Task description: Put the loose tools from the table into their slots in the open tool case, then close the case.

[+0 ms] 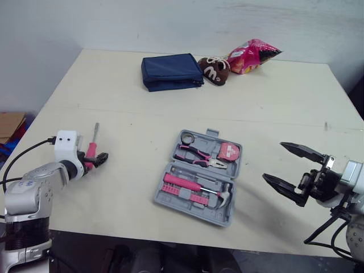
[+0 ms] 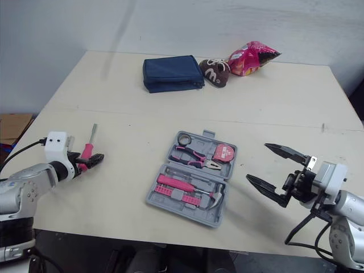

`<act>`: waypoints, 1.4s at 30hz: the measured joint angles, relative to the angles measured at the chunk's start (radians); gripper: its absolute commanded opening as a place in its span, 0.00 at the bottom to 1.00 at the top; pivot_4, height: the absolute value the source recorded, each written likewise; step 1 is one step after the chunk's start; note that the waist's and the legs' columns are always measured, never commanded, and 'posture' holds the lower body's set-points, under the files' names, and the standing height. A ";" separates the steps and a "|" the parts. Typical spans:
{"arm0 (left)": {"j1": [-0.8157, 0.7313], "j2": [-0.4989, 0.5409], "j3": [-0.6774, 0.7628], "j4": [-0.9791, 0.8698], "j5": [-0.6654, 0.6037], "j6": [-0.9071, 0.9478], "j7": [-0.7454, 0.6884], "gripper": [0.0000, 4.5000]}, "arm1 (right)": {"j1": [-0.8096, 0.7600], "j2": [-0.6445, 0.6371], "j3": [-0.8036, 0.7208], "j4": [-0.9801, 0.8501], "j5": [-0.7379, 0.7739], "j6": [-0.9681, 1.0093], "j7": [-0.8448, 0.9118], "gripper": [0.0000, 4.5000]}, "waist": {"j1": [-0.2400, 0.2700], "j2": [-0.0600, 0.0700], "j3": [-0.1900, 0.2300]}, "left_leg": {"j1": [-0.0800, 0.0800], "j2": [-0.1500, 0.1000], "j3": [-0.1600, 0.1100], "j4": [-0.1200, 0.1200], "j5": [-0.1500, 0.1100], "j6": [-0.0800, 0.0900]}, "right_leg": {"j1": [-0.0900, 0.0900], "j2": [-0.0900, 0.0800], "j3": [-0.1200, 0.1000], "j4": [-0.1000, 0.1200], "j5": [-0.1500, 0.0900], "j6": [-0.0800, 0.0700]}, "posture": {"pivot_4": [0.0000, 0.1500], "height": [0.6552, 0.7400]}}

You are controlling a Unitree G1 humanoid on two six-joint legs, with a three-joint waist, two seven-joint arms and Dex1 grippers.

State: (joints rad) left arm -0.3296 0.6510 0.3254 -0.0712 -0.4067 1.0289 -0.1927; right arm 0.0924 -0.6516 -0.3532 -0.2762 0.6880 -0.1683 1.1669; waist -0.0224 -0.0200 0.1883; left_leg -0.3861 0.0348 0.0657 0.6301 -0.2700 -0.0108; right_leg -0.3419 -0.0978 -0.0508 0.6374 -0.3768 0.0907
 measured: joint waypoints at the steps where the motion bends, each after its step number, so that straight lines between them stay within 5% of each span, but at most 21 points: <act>1: -0.014 -0.011 -0.001 0.009 0.008 0.002 0.008 0.88 | -0.004 0.003 0.012 -0.009 0.000 0.000 0.003 1.00 | 0.001 0.000 0.000 | 0.000 0.000 0.000 0.000 0.000 0.000 | 0.000 0.000 0.000 0.000 0.000 0.000 | 1.00 1.00; 9: -0.068 -0.056 -0.005 0.089 0.059 -0.042 0.018 0.13 | -0.006 0.021 0.063 -0.037 -0.007 0.000 0.007 1.00 | 0.025 0.001 -0.001 | 0.001 -0.002 0.000 0.001 0.000 0.000 | 0.001 -0.002 0.000 0.001 0.000 0.000 | 1.00 1.00; 17: -0.032 -0.056 -0.008 0.116 0.064 -0.206 -0.100 0.12 | 0.052 0.020 0.058 -0.037 -0.020 -0.007 0.014 1.00 | 0.029 0.001 -0.001 | 0.000 -0.002 0.000 0.001 0.001 0.000 | 0.000 -0.002 0.000 0.001 0.000 0.000 | 1.00 1.00; 28: 0.004 0.132 -0.158 -0.082 -0.049 -0.803 -0.920 0.12 | 0.157 -0.042 0.002 -0.055 -0.022 -0.029 0.109 1.00 | 0.021 -0.002 0.001 | 0.000 -0.002 0.002 0.000 0.001 0.000 | 0.001 -0.001 0.000 -0.001 0.000 0.000 | 1.00 1.00; 35: -0.154 0.204 -0.497 -0.190 0.013 -0.770 -1.198 0.12 | 0.190 -0.070 -0.019 -0.090 -0.025 0.000 0.096 1.00 | 0.019 -0.002 0.001 | 0.000 -0.002 0.002 0.000 0.001 0.001 | 0.000 0.002 0.002 -0.001 0.000 0.000 | 1.00 1.00; 42: -0.250 0.156 -0.724 -0.234 0.172 -0.625 -1.171 0.12 | 0.278 -0.100 -0.056 -0.191 0.008 0.107 0.055 1.00 | 0.022 -0.002 0.001 | -0.001 -0.002 0.001 0.002 0.002 0.003 | 0.001 0.002 0.002 0.000 0.000 0.000 | 1.00 1.00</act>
State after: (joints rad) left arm -0.5794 0.8071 -0.3989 -0.3050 -0.2344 0.4042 -1.3635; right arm 0.3704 -0.7518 -0.4091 -0.4675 0.6958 -0.0611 1.2222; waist -0.0004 -0.0220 0.1897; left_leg -0.3868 0.0331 0.0662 0.6318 -0.2683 -0.0080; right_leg -0.3412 -0.0959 -0.0491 0.6375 -0.3767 0.0911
